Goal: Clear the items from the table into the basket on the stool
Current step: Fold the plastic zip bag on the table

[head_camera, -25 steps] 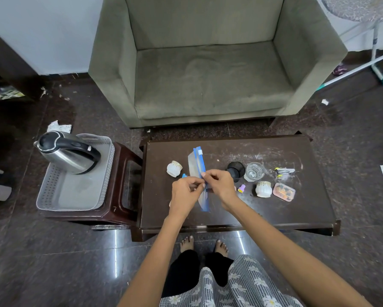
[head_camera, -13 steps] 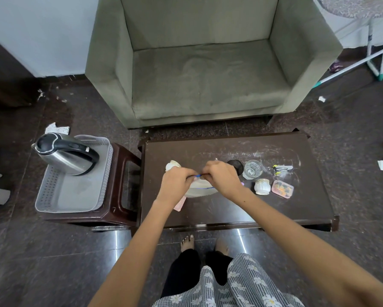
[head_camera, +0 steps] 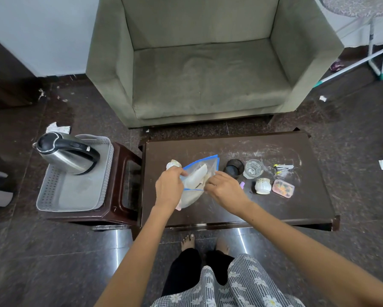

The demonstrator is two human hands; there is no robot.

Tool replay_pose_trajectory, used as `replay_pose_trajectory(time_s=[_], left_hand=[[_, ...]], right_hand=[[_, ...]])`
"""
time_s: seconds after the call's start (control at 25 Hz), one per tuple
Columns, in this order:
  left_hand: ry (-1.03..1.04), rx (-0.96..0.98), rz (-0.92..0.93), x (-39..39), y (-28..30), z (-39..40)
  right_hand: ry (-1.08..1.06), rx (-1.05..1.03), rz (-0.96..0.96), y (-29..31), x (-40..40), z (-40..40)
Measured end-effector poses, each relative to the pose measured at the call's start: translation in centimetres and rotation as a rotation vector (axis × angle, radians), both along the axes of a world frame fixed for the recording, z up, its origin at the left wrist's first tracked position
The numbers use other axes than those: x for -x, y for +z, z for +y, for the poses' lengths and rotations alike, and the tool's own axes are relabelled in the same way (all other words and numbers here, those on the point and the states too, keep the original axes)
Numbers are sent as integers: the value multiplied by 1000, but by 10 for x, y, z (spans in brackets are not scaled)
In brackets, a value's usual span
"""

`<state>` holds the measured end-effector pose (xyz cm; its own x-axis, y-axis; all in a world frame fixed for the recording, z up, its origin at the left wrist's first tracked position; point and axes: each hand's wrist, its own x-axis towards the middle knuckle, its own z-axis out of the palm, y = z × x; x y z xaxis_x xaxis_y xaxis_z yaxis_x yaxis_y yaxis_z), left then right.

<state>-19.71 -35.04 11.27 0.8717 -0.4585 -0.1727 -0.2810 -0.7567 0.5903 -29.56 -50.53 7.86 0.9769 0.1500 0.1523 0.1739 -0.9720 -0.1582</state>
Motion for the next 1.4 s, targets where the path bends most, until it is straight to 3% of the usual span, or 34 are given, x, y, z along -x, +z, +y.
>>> replay_pose_trajectory(time_s=[0.12,0.28,0.4,0.64,0.84,1.04,1.24,1.4], left_hand=[[36,-82,-59,8,-4,1],[5,-62,-18,13,-13,8],[-50,-89,-46,22,-14,9],[-82,-109,-22,28,-14,8],[-127,-109,-8,29,-13,14],[-109,-54,19,25,-25,19],[134,144,129,18,-28,28],[266,171,156,14,-27,32]], right_hand=[[38,63,56,-4,5,4],[-97,46,210,-5,5,13],[-130,61,455,0,-13,22],[10,313,695,-10,-38,37],[128,501,781,-32,-36,34],[102,251,671,-20,-34,26],[-92,-73,483,17,-17,2],[-124,-243,113,23,-4,-7]])
